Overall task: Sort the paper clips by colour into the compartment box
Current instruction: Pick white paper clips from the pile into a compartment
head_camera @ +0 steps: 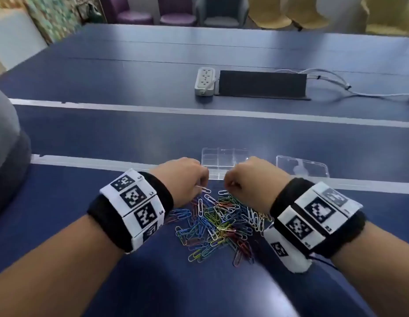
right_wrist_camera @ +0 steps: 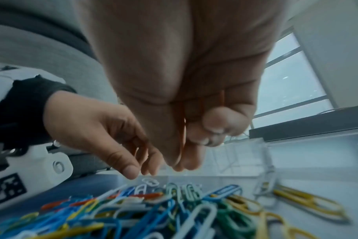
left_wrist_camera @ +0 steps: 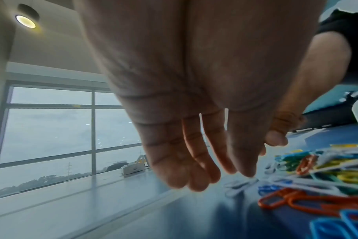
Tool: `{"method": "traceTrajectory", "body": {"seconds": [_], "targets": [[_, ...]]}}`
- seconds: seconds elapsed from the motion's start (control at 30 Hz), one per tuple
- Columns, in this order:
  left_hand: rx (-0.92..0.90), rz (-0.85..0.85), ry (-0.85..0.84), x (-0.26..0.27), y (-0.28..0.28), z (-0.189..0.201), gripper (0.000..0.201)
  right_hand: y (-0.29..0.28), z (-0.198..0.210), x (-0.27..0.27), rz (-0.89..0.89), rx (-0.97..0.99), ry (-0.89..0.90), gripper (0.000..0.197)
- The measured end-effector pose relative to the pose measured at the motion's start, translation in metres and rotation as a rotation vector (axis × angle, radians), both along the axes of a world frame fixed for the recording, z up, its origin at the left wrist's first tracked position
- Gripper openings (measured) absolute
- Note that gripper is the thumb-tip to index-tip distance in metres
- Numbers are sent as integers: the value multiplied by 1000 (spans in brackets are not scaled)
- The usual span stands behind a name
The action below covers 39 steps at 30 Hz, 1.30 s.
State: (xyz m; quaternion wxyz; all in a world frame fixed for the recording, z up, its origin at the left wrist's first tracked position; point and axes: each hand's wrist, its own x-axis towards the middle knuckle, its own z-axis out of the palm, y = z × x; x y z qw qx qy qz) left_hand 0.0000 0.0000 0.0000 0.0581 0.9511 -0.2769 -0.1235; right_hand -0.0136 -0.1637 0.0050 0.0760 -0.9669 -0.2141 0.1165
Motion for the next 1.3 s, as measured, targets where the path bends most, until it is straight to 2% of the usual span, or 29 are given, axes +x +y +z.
{"method": "traceTrajectory", "body": {"seconds": [0.23, 0.27, 0.33, 0.4, 0.5, 0.57, 0.6, 0.67, 0.73, 0.77, 0.83, 0.93, 1.0, 1.07, 1.13, 1.23, 1.3], "targets": [[151, -31, 25, 6, -2, 0, 18, 25, 6, 13, 132, -264, 48, 14], [142, -41, 23, 6, -2, 0, 17, 26, 6, 14, 144, -271, 58, 15], [118, -56, 26, 7, 0, 0, 13, 27, 6, 14, 143, -274, 76, 30], [69, -60, 39, 9, 2, 1, 11, 24, 7, 14, 131, -244, 83, 29], [-49, -40, 92, 11, 8, 7, 24, 13, 15, 12, 79, -97, 44, 16], [-126, -37, 127, 11, 11, 13, 19, -4, 21, 12, -34, 76, 49, 9], [-147, -37, 146, 11, 13, 15, 16, -14, 24, 13, -101, 165, 70, 9], [-154, -22, 183, 10, 14, 17, 28, -31, 29, 12, -250, 378, 181, 7], [-132, -9, 219, 10, 15, 18, 31, -42, 32, 11, -370, 486, 275, 13], [-119, 1, 242, 10, 15, 18, 27, -46, 31, 11, -403, 474, 297, 18], [-93, 29, 263, 10, 13, 15, 24, -48, 28, 12, -414, 314, 296, 26], [-59, 64, 244, 9, 9, 8, 28, -44, 21, 11, -381, 12, 199, 27], [-39, 73, 261, 7, 7, 7, 25, -37, 12, 9, -362, -79, 126, 36], [-38, 43, 256, 6, 4, 8, 16, -32, 3, 8, -340, -115, 88, 42], [-30, -24, 211, 6, 1, 7, 3, -30, -3, 9, -348, -116, 82, 37], [20, -60, 179, 7, -5, 4, 20, -29, -2, 11, -371, -107, 102, 28], [13, -74, 170, 7, -7, 5, 22, -30, 1, 9, -360, -89, 137, 24]]}}
